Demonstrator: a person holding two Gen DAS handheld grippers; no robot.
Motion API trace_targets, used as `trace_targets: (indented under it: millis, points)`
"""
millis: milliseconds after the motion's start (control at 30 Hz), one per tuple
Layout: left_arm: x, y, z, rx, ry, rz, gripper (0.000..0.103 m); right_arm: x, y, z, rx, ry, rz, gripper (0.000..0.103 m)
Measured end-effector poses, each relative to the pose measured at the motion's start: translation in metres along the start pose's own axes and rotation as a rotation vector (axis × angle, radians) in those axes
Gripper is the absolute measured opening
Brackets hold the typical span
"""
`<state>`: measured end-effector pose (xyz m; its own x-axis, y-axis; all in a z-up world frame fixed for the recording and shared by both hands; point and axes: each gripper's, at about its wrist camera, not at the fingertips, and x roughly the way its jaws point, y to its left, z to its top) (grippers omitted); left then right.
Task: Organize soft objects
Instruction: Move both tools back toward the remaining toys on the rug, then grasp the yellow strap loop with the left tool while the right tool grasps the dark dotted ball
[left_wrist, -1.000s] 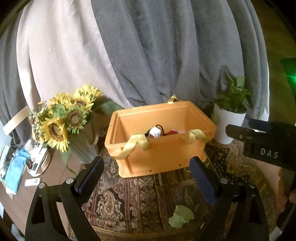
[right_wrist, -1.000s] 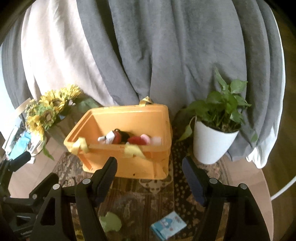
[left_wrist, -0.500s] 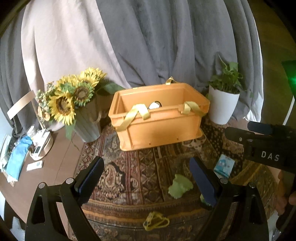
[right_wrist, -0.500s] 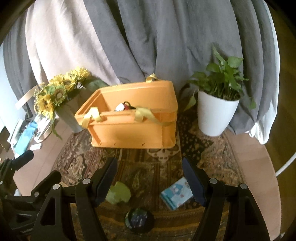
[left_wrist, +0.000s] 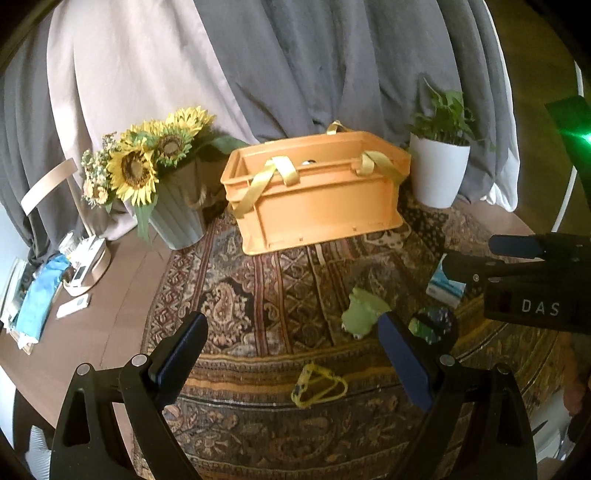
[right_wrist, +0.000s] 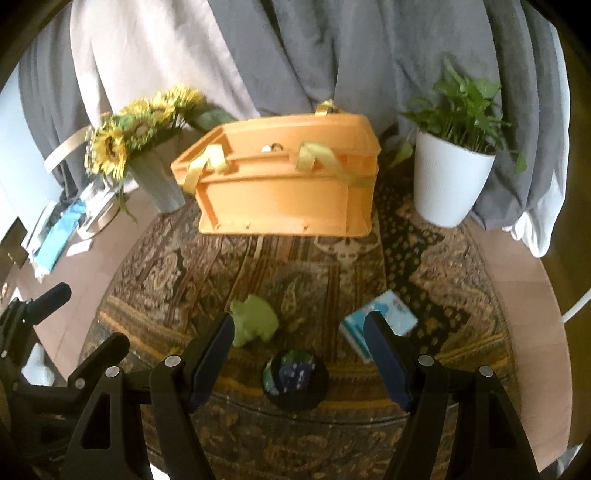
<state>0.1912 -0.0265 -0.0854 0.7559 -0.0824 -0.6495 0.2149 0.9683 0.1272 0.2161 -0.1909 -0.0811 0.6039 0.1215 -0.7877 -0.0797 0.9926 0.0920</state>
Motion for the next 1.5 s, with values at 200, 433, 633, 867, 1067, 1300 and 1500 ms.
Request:
trace_targets:
  millis: [200, 433, 633, 867, 1067, 1300, 1500]
  points:
    - [0.006, -0.003, -0.019, 0.007, 0.026, 0.007, 0.095, 0.01, 0.003, -0.018, -0.011, 0.05, -0.001, 0.073]
    - [0.015, -0.006, -0.037, 0.007, 0.046, 0.008, 0.095, 0.025, 0.004, -0.034, -0.014, 0.105, 0.009, 0.073]
    - [0.033, -0.009, -0.053, -0.022, 0.096, 0.0, 0.095, 0.04, 0.002, -0.045, -0.015, 0.153, 0.003, 0.073]
    - [0.053, -0.008, -0.067, -0.076, 0.138, -0.004, 0.095, 0.056, 0.002, -0.051, -0.024, 0.188, 0.015, 0.073]
    - [0.067, -0.008, -0.071, -0.106, 0.15, 0.004, 0.092, 0.065, 0.001, -0.053, -0.022, 0.204, 0.028, 0.073]
    - [0.079, -0.008, -0.075, -0.141, 0.171, -0.012, 0.083, 0.071, -0.001, -0.056, -0.017, 0.214, 0.026, 0.073]
    - [0.086, -0.009, -0.075, -0.16, 0.187, -0.022, 0.074, 0.077, -0.003, -0.058, -0.014, 0.217, 0.029, 0.073]
